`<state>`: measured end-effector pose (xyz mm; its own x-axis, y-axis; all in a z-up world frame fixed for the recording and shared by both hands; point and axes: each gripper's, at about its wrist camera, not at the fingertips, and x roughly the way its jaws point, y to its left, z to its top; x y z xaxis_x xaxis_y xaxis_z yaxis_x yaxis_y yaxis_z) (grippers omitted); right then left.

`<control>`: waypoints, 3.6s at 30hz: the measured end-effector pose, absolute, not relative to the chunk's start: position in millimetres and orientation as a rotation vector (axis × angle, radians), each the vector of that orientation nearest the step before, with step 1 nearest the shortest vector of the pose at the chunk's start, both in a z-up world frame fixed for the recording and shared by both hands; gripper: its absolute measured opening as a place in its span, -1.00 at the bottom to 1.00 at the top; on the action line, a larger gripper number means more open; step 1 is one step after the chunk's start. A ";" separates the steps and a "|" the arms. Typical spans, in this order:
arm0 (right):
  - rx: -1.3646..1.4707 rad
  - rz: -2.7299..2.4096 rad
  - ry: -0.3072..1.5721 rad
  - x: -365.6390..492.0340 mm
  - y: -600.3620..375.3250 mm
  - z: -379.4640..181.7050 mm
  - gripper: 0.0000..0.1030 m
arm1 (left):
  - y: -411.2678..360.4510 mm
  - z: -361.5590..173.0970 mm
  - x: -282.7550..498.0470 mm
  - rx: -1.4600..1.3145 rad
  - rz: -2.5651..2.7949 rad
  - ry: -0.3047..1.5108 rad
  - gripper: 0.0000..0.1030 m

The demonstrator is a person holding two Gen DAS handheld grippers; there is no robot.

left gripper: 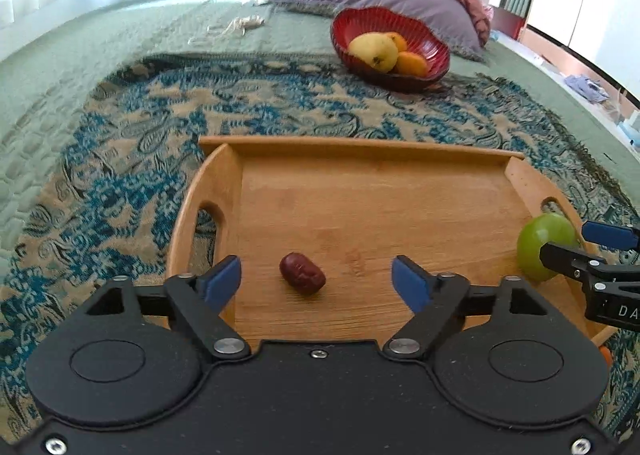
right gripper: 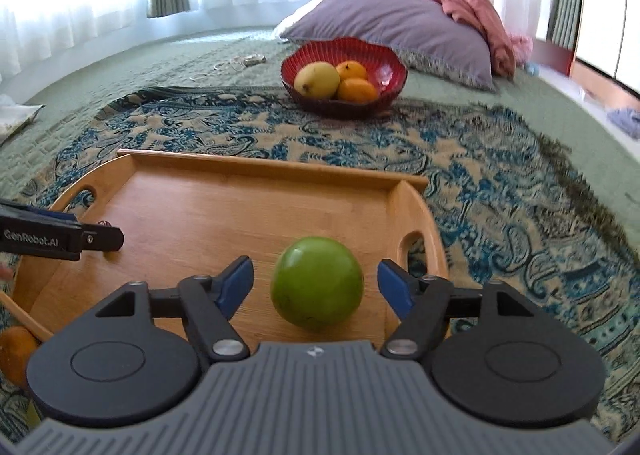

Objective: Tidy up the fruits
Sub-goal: 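Open both grippers to release the date and apple onto the tray, then move the left gripper back to the second red date and grasp it, then lift the date with the left gripper while the right gripper grasps a tangerine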

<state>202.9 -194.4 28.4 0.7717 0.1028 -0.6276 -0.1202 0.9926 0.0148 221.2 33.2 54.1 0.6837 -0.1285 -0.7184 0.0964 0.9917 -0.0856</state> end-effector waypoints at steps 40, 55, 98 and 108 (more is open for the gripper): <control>-0.158 0.150 0.436 59.4 -199.4 2.1 1.00 | 24.8 45.0 39.2 0.006 -0.180 0.594 0.99; -0.134 0.175 0.458 39.7 -196.9 -22.4 1.00 | 17.1 25.5 10.1 0.050 -0.178 0.575 0.67; -0.099 0.178 0.471 60.0 -178.2 -35.4 0.31 | 10.0 -6.8 29.1 0.016 -0.166 0.554 -0.53; -0.106 0.179 0.474 64.0 -174.4 -36.5 0.21 | 7.8 -8.3 36.6 0.003 -0.168 0.552 -0.56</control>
